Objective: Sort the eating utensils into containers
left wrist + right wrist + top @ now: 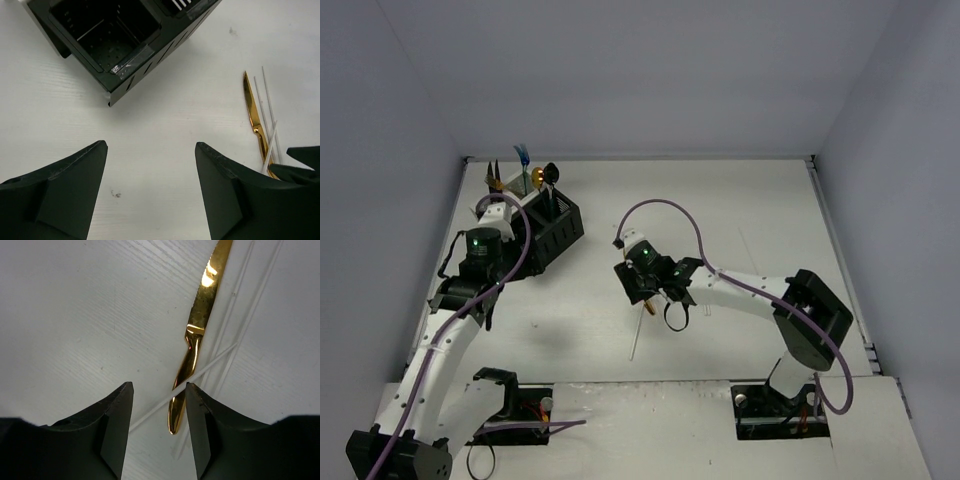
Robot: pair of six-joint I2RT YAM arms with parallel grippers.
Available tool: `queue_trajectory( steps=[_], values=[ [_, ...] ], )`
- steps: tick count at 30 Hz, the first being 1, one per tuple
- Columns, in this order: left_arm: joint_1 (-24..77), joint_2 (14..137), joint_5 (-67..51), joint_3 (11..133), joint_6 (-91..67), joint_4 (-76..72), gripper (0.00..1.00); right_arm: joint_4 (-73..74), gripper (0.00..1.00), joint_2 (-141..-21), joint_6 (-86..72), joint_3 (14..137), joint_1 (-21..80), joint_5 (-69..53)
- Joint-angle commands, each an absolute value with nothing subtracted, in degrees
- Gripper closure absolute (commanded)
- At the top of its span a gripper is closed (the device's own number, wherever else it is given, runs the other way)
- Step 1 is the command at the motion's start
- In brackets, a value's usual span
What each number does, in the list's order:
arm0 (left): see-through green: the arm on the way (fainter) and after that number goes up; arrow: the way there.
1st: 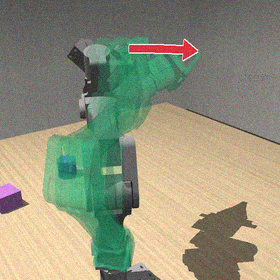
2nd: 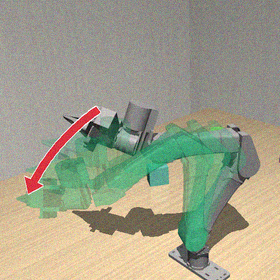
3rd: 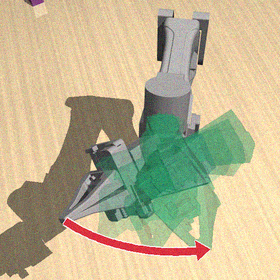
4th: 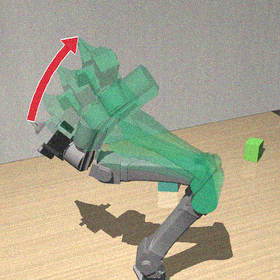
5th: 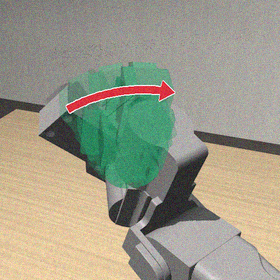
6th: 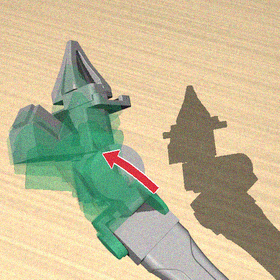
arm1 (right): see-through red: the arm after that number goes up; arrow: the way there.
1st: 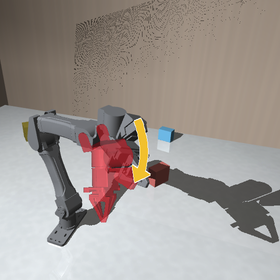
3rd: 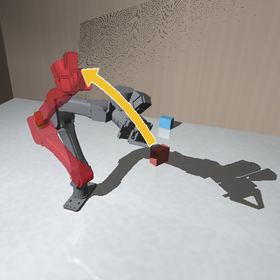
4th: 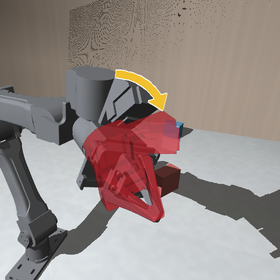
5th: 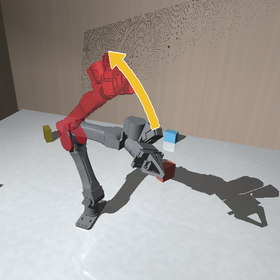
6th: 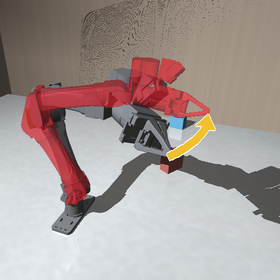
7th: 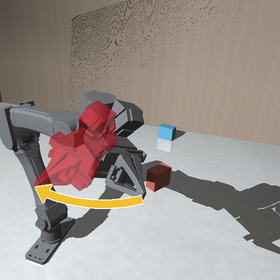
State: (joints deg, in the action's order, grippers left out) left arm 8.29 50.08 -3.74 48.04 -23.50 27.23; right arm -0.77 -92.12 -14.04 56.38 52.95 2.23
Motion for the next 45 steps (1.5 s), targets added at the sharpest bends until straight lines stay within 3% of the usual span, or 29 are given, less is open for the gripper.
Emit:
queue_trajectory(
  steps=[1, 26, 29, 36, 45],
  values=[
    [8.2, 48.7, -5.6, 47.1, -22.6, 24.7, 0.32, -1.0, 0.57, -96.7, -13.8, 61.3, 53.2, 5.4],
    [7.6, 47.5, -7.7, 46.9, -21.4, 25.2, 0.32, 1.4, 0.66, -108.4, -13.8, 66.5, 49.5, 6.2],
    [7.4, 47.5, -7.7, 46.9, -21.4, 25.2, 0.32, 1.8, 0.72, -108.7, -13.7, 66.5, 49.5, 5.4],
    [7.2, 47.5, -7.8, 46.8, -21.5, 25.1, 0.32, 2.1, 0.98, -110.1, -12.8, 68.4, 49.7, 2.7],
    [7.0, 47.9, -7.8, 46.7, -21.7, 25.0, 0.32, 1.3, 1.00, -109.7, -10.5, 72.1, 49.9, 3.5]
  ],
)
